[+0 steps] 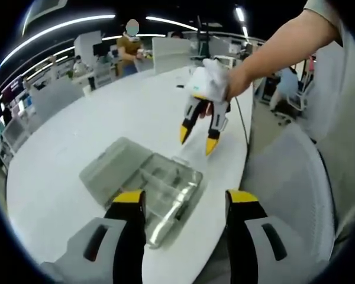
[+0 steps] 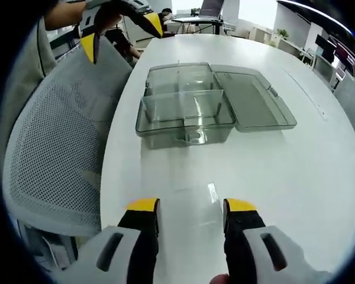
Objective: Insert the divider into the dual guide fixture by aligning both edges with the guide slots and pushing it downward to the bottom, including one-sided entry, uneven engagement, binding, and posture correction.
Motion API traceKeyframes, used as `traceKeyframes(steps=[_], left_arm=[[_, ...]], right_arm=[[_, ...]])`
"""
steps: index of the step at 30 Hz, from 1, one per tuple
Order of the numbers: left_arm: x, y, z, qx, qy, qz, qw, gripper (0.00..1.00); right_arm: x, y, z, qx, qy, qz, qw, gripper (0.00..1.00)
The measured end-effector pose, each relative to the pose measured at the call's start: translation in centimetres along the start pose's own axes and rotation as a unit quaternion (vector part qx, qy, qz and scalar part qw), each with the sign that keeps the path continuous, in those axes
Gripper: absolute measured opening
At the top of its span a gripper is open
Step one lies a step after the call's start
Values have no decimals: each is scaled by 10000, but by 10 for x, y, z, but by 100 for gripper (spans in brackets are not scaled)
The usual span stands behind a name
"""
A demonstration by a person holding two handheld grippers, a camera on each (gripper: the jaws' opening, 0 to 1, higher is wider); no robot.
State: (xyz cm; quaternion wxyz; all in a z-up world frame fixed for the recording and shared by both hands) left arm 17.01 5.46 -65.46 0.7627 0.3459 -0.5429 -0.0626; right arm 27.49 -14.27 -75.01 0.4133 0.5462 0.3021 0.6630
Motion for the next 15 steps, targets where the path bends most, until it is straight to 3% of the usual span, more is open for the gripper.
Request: traceKeyframes(steps=[15], left_arm=[[-1, 0, 1, -7, 15, -4, 10000, 53]], right_arm=[[-3, -9, 0, 122, 152, -148, 9997, 36]])
Point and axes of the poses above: the point that each gripper's makers call its tool centre point, and the gripper's own axes: y roughly backward along the fingers, z roughly to its right, x roughly out of its top, the point moved 6 cm from there along y, roughly backward along the fingers, and after that the axes turned 15 degrees about -x, right-handed, at the moved point
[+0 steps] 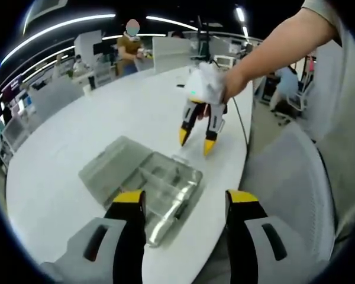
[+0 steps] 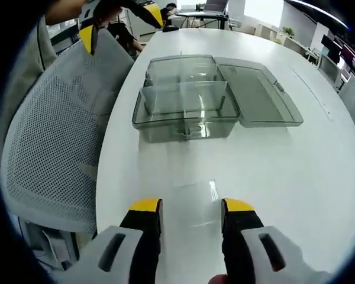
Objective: Insert the divider into the dual guide fixture by aligning both edges with the guide slots and pushing it downward to the bottom, including one-sided entry, uneven engagement, binding, and posture correction.
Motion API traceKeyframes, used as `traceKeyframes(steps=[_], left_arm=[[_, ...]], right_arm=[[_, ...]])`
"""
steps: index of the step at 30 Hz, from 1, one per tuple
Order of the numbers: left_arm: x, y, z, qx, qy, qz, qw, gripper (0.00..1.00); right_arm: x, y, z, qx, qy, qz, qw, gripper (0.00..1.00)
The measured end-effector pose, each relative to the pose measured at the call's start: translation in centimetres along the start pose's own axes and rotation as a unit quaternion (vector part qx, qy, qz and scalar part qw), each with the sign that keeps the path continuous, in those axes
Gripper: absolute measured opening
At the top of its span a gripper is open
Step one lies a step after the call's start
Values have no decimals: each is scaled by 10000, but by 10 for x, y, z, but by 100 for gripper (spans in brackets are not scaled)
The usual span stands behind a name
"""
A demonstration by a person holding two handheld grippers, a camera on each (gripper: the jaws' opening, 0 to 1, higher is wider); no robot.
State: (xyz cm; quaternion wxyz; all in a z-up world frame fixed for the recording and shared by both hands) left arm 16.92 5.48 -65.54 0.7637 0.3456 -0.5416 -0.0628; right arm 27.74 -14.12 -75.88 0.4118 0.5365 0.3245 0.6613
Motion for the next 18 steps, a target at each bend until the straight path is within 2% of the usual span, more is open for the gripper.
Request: traceKeyframes(steps=[13, 18], left_arm=[[-3, 0, -2, 6, 34, 2, 10000, 52], [-3, 0, -2, 13, 44, -4, 10000, 52]], right_arm=[[-1, -5, 0, 55, 129, -80, 9999, 34], [-1, -7, 3, 2, 346, -123, 9993, 30]])
Point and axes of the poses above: the point that each gripper's makers call its tool centre point, and the gripper's own axes: y roughly backward along the fingers, z roughly to its right, x roughly out of its top, the point moved 6 cm from there along y, roughly backward along the fingers, and after that the axes turned 15 degrees about -x, right-handed, at the moved point
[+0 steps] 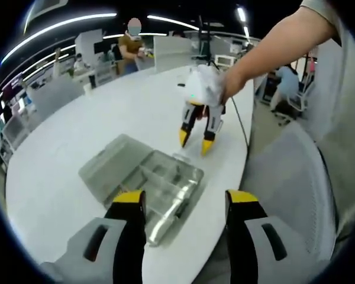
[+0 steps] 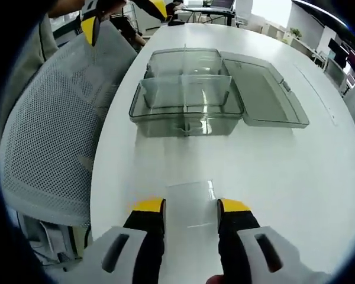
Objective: Insert the divider into the dual guide fixture by aligning both edges with the guide slots and pushing it downward to the bottom, including one-sided entry, uneven engagement, binding, and posture correction.
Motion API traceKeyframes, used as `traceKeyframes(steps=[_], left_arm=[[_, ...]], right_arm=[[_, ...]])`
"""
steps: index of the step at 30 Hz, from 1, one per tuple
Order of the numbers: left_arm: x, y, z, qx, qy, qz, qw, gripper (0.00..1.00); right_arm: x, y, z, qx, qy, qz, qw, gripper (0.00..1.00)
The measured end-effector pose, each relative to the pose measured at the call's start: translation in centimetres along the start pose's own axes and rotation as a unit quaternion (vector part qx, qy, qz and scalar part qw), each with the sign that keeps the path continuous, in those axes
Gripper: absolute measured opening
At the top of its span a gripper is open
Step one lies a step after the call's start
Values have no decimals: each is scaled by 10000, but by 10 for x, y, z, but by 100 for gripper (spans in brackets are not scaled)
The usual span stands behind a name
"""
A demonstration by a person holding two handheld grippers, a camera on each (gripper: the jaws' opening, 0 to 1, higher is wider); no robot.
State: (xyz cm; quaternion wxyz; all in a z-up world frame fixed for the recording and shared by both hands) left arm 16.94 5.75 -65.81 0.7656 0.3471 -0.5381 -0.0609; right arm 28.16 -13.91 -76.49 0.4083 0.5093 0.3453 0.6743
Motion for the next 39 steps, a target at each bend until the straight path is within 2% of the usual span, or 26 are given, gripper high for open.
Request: traceKeyframes(steps=[10, 19, 23, 31, 39], left_arm=[[1, 0, 0, -6, -5, 2, 10000, 52], [0, 0, -1, -9, -14, -1, 10000, 52], [-1, 0, -1, -3, -13, 2, 10000, 52], [-1, -1, 1, -2, -8, 3, 10000, 52], [-2, 0, 2, 3, 6, -6, 10000, 52]], right_arm=[[2, 0, -1, 19, 130, -95, 9999, 30], [8, -1, -1, 91, 331, -431, 9985, 28], [12, -2, -1, 114, 451, -703, 9964, 28], [15, -4, 0, 112, 473, -1023, 9936, 27], [14, -2, -3, 88, 426, -1050, 9935, 26]])
Point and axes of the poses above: the point that each gripper's makers call its tool centre point, and the gripper's own axes: y roughly backward along the fingers, z roughly to its right, x roughly out of its top, the point moved 6 cm from there along y, roughly backward along the fingers, and after that the axes turned 15 degrees about -x, right-handed, at the moved point
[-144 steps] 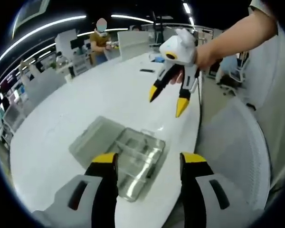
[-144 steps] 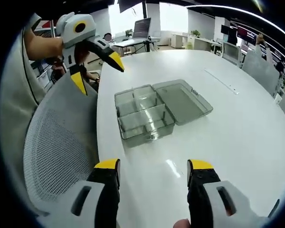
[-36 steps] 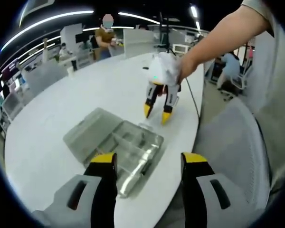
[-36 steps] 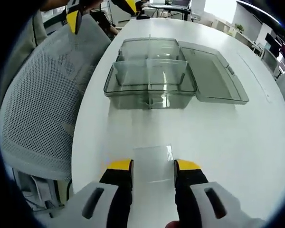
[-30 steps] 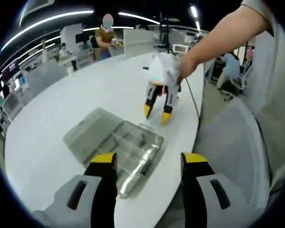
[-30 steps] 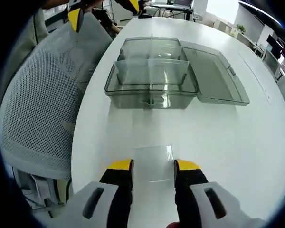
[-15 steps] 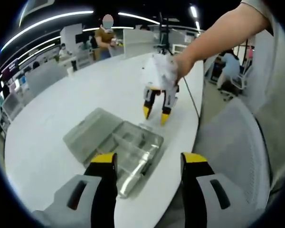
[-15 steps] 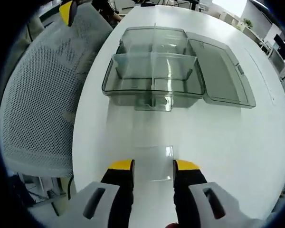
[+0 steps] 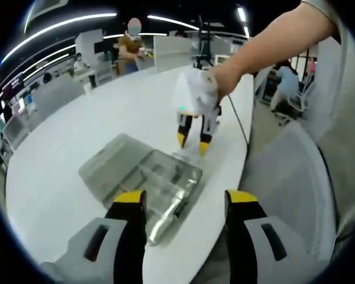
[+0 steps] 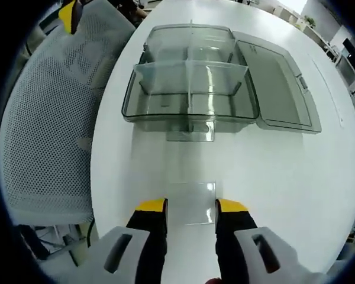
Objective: Insert the divider into the dual guide fixture by aligning both edges with the guide slots and pushing it downward to the bottom, including one-sided entry, uneven engagement, binding, and posture correction.
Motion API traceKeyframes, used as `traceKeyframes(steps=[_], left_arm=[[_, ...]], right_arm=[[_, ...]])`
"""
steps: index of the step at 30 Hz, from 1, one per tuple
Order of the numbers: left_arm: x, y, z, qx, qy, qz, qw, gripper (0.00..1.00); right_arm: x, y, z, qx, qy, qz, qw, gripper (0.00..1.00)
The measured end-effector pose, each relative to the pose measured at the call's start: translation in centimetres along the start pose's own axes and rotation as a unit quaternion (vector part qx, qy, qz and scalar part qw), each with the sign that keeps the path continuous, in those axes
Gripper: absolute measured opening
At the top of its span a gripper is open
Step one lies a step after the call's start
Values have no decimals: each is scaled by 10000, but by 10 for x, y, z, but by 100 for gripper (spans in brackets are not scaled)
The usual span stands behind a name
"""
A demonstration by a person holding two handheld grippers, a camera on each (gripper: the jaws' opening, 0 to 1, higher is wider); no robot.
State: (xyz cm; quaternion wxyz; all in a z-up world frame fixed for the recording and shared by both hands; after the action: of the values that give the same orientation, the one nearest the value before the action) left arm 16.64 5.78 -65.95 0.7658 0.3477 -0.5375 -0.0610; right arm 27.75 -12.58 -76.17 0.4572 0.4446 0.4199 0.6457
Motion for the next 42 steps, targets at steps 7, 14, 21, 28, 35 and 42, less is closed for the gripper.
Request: traceKeyframes(steps=[7, 14, 21, 28, 35, 42], left_arm=[[0, 0, 1, -6, 10, -10, 10000, 51], [-1, -3, 1, -39, 17, -29, 10000, 51], [-1, -5, -2, -51, 59, -6, 10000, 51], [0, -8, -3, -77, 166, 52, 9998, 50], [0, -12, -7, -98, 410, 159, 9990, 49], [3, -13, -9, -122, 491, 230, 9985, 48]], right_arm=[[-1, 3, -3, 7, -11, 21, 10000, 27], [-3, 8, -3, -70, -34, 77, 9999, 27], [1, 16, -5, -171, -64, 179, 9997, 27], [10, 27, -7, -271, -206, 349, 9988, 27], [23, 42, -12, -400, -201, 534, 9976, 27], [33, 52, -16, -523, -208, 646, 9963, 27]])
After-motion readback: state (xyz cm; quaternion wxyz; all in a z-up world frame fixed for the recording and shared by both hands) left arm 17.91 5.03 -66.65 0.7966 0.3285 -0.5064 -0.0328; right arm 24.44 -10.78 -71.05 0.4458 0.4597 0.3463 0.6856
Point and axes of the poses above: the point that each gripper's makers call its tool centre point, and the gripper's own axes: y roughly backward along the fingers, z roughly to its right, x roughly out of its top, the point moved 6 cm from there along y, roughly backward along the fingers, and after that the axes turned 15 degrees about -x, right-handed, at the moved point
